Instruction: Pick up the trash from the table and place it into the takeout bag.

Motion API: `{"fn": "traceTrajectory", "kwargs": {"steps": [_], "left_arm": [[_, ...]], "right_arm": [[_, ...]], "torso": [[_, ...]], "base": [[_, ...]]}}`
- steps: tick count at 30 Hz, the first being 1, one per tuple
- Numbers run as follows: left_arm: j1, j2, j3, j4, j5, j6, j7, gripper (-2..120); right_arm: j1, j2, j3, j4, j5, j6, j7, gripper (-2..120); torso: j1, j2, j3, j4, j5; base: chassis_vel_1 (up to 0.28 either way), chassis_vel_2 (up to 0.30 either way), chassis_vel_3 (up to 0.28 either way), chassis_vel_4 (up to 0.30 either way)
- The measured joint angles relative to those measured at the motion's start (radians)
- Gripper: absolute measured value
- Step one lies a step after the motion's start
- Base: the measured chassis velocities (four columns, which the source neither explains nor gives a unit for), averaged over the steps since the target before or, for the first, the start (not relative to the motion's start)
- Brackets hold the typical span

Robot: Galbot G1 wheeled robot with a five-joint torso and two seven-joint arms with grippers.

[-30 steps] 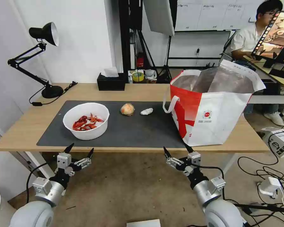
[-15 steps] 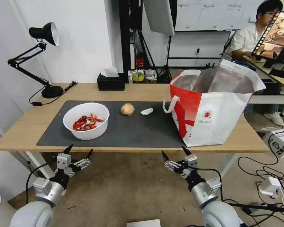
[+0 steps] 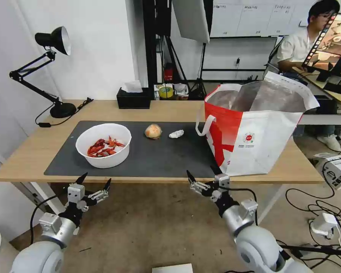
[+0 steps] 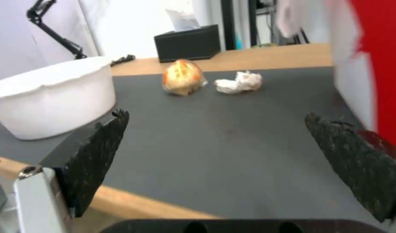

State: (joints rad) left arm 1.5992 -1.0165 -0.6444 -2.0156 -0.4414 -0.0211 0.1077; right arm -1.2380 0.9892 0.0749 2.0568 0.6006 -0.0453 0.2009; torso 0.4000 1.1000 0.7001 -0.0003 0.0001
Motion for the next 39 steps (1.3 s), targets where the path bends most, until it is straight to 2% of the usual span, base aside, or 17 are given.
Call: {"fn": "traceTrajectory", "kwargs": {"steps": [5,7,13,16,17,20,24,27,31,39], "left_arm": [[0.009,-0.001,-0.010,-0.004,0.000,0.000,0.000,100],[0.019,0.002,-0.021,-0.008,-0.001,0.000,0.000,100],[0.033,0.002,-0.039,-0.014,-0.001,0.000,0.000,100],[0.057,-0.007,-0.067,-0.024,-0.002,0.000,0.000,100],[0.057,-0.007,-0.067,-0.024,-0.002,0.000,0.000,100],[0.062,-0.013,-0.077,-0.028,-0.003,-0.002,0.000,100],[0.063,-0.016,-0.077,-0.030,-0.003,-0.002,0.000,100],[0.061,-0.023,-0.076,-0.031,-0.002,-0.003,0.000,100],[0.062,-0.028,-0.073,-0.029,-0.001,-0.003,0.000,100],[0.061,-0.036,-0.070,-0.013,0.004,-0.019,0.000,100]], "right_arm": [[0.133,0.014,-0.086,-0.062,0.017,-0.008,0.022,100],[0.220,0.042,-0.144,-0.107,0.021,-0.018,0.043,100],[0.339,0.084,-0.216,-0.160,0.025,-0.051,0.085,100],[0.447,0.124,-0.289,-0.204,0.037,-0.144,0.190,100],[0.447,0.124,-0.289,-0.204,0.037,-0.144,0.190,100],[0.530,0.159,-0.332,-0.242,0.051,-0.206,0.276,100],[0.585,0.184,-0.353,-0.273,0.065,-0.239,0.326,100],[0.662,0.220,-0.375,-0.339,0.091,-0.293,0.413,100],[0.711,0.250,-0.384,-0.400,0.111,-0.331,0.473,100],[0.764,0.313,-0.380,-0.519,0.118,-0.359,0.541,100]], "torso": [[0.000,0.000,0.000,0.0003,-0.0002],[0.000,0.000,0.000,0.0005,-0.0003],[0.000,0.000,0.000,0.0004,-0.0005],[0.000,0.000,0.000,0.0004,-0.0003],[0.000,0.000,0.000,0.0004,-0.0003],[0.000,0.000,0.000,0.0002,-0.0003],[0.000,0.000,0.000,0.0005,-0.0002],[0.000,0.000,0.000,0.0004,-0.0002],[0.000,0.000,0.000,0.0004,-0.0003],[0.000,0.000,0.000,0.0003,-0.0002]], "base": [[0.000,0.000,0.000,0.000],[0.000,0.000,0.000,0.000],[0.000,0.000,0.000,0.000],[0.000,0.000,0.000,0.000],[0.000,0.000,0.000,0.000],[0.000,0.000,0.000,0.000],[0.000,0.000,0.000,0.000],[0.000,0.000,0.000,0.000],[0.000,0.000,0.000,0.000],[0.000,0.000,0.000,0.000]]}}
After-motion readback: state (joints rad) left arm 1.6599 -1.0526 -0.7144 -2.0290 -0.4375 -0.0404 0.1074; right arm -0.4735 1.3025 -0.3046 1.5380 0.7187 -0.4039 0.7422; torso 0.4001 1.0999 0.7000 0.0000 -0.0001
